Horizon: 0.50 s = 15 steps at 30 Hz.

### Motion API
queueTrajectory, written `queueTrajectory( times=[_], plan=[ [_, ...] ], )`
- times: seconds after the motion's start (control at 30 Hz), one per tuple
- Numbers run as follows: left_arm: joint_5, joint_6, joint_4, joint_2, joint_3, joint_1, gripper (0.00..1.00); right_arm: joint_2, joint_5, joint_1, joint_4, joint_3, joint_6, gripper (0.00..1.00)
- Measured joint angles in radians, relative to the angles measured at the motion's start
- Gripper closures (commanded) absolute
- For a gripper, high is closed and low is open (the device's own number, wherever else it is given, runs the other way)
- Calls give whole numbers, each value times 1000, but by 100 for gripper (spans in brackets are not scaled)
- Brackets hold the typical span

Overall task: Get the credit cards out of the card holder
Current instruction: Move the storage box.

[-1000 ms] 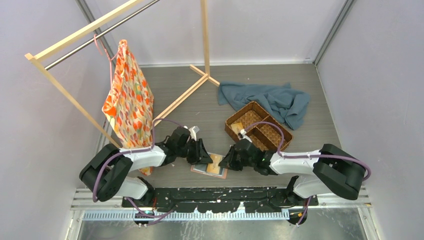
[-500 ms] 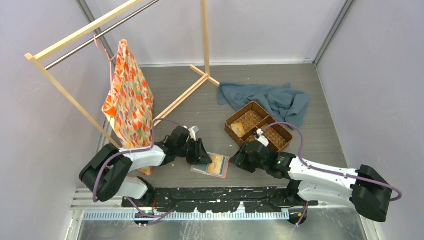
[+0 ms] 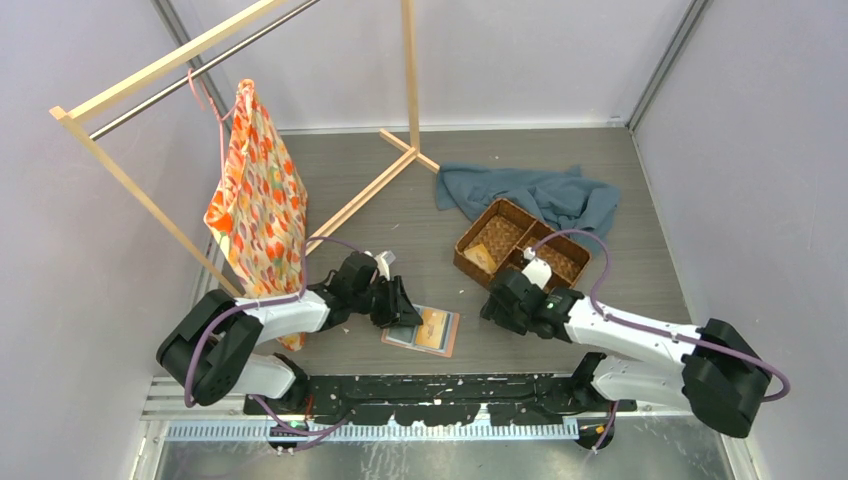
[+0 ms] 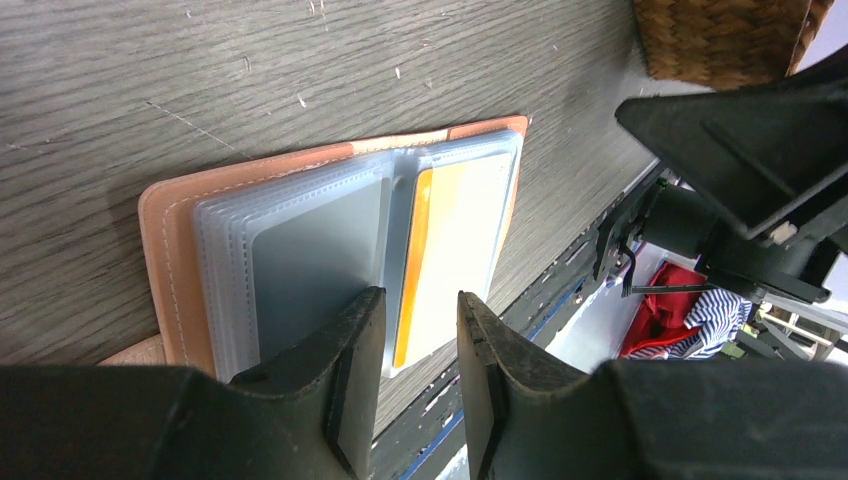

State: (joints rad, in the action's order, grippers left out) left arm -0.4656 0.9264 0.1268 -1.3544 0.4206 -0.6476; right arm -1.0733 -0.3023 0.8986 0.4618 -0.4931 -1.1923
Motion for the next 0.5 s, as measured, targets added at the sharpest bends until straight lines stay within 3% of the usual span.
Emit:
queueTrajectory(
  times=[0.27, 0.5],
  plan=[
    [-2, -1, -8, 0, 5, 1, 65, -168, 5, -77, -89, -103, 92, 42],
    [-2, -14, -31, 0, 16, 2, 65, -283, 45, -260, -206, -135, 145, 42]
  ],
)
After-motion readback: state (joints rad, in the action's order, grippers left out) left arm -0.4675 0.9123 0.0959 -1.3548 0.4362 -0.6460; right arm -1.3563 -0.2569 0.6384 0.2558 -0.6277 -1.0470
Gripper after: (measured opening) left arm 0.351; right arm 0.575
